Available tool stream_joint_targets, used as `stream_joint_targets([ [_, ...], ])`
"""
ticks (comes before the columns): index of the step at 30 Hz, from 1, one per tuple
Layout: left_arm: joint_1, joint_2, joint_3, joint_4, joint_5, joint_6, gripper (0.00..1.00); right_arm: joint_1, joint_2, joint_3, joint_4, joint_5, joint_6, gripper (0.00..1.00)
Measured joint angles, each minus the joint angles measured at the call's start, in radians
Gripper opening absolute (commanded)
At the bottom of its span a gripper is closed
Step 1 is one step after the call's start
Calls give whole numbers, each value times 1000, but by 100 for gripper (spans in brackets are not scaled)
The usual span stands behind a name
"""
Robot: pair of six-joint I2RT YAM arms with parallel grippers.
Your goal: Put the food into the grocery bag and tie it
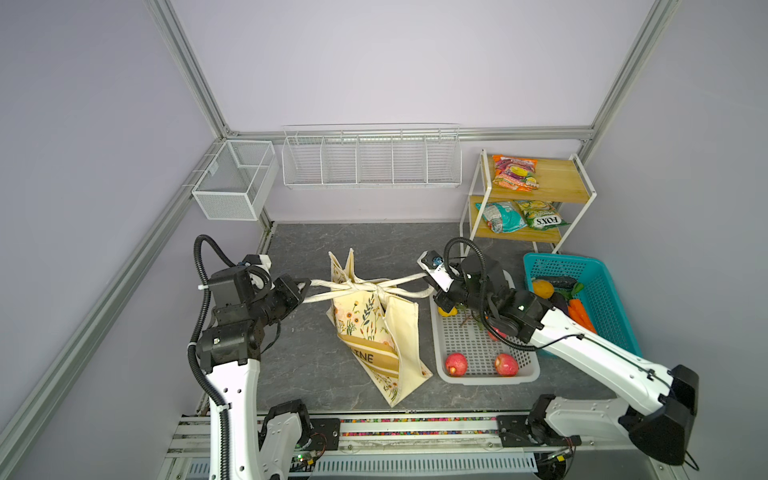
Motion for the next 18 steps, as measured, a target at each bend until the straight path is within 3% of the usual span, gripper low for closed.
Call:
stream_joint_targets([
  [13,1,23,17,-19,43,5,0,-16,-21,0,-20,-7,8,7],
  [18,16,23,3,-11,96,4,0,-29,-47,-31,-10,-68,6,7],
])
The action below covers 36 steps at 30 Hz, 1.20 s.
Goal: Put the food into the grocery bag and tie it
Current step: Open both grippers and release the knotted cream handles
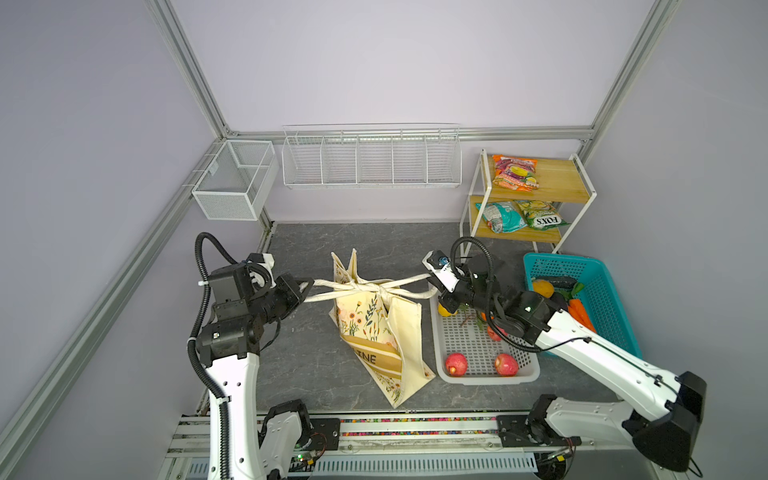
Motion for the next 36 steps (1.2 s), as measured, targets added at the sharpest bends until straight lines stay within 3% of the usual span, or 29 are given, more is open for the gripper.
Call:
stream_joint_targets([
  [5,23,-33,-41,19,66,-1,0,2,-43,-36,10,-38,-34,7],
  [10,52,-109,-67,15,82,5,23,21,-75,-62,8,-13,-72,12],
  [14,89,-173,-71,27,59,12,51,13,-104,-82,-18,70,-95,34],
  [18,89,-194,-62,27,63,14,62,32,-122,-82,-34,84,-111,62],
  [22,88,-198,-23,6,39,23,74,65,-142,-79,-55,84,-122,84],
  [23,88,-200,-6,-7,24,27,80,73,-149,-76,-62,83,-122,98],
  [24,88,-200,18,-27,5,34,83,79,-158,-74,-68,83,-122,88],
  [30,87,-232,139,-111,-213,80,86,85,-282,-64,-105,115,-87,89],
  [36,87,-386,49,-76,-456,60,86,20,-359,-44,-156,245,25,89],
])
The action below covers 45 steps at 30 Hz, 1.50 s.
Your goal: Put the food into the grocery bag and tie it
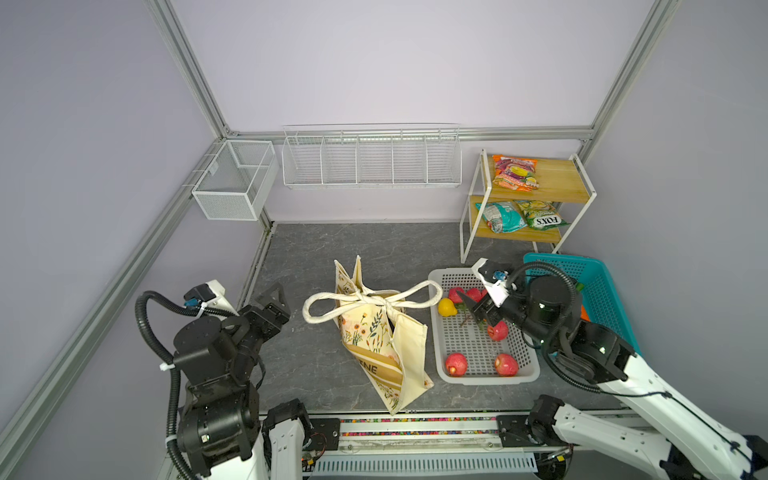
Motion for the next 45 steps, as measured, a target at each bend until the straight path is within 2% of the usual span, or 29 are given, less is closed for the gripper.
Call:
stream_joint_targets([
  [3,0,-72,-124,45,-89,-21,85,-91,-2,-16,-41,59,87,89],
  [7,0,-113,-294,85,-167,-40,85,-237,-13,-117,-71,89,198,89],
  [8,0,-123,-338,92,-185,-42,88,-272,-17,-152,-71,87,221,89],
  [9,0,-133,-377,99,-201,-45,99,-309,-21,-191,-72,82,245,89],
  [11,0,-145,-431,117,-223,-56,100,-377,-27,-258,-63,69,282,89],
  [18,0,-123,-532,259,-283,-61,100,-550,-73,-511,155,47,348,89],
  [22,0,-133,-658,377,-315,-65,100,-584,-52,-630,375,53,339,89],
  [26,-16,-144,-773,487,-378,-62,100,-620,51,-693,584,77,309,89],
  [33,-150,-95,-883,720,-552,6,100,-675,273,-743,911,129,256,89],
  [40,-165,63,-1033,1045,-629,76,100,-689,444,-762,1201,139,227,89],
  [45,-165,297,-1070,1303,-626,136,100,-699,582,-756,1422,130,204,89],
])
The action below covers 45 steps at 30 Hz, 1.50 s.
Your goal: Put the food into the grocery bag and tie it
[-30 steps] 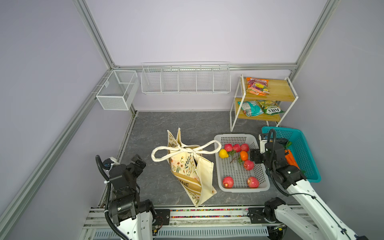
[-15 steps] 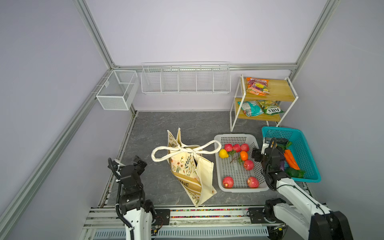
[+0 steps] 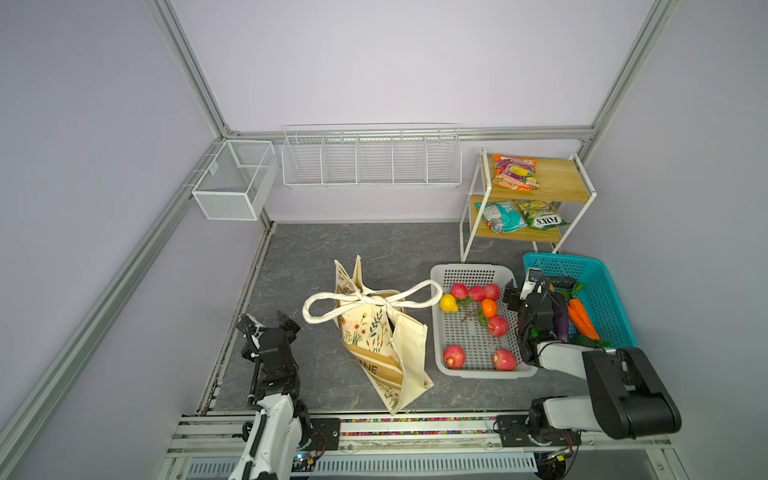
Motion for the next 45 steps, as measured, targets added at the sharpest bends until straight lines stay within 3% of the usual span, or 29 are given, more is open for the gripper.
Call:
stream_joint_targets([
  [6,-2,313,14,297,48,48,100,-11,93,11,143,-42,-29,89],
  [13,-7,650,57,650,115,81,100,-24,94,38,103,-103,-37,89],
  [22,-69,703,158,699,222,186,98,-30,94,58,61,-121,-37,89],
  [27,-116,734,284,587,248,243,99,-42,94,72,34,-144,-33,89],
  [45,-124,748,284,578,235,280,99,-71,93,97,-12,-234,-32,89],
])
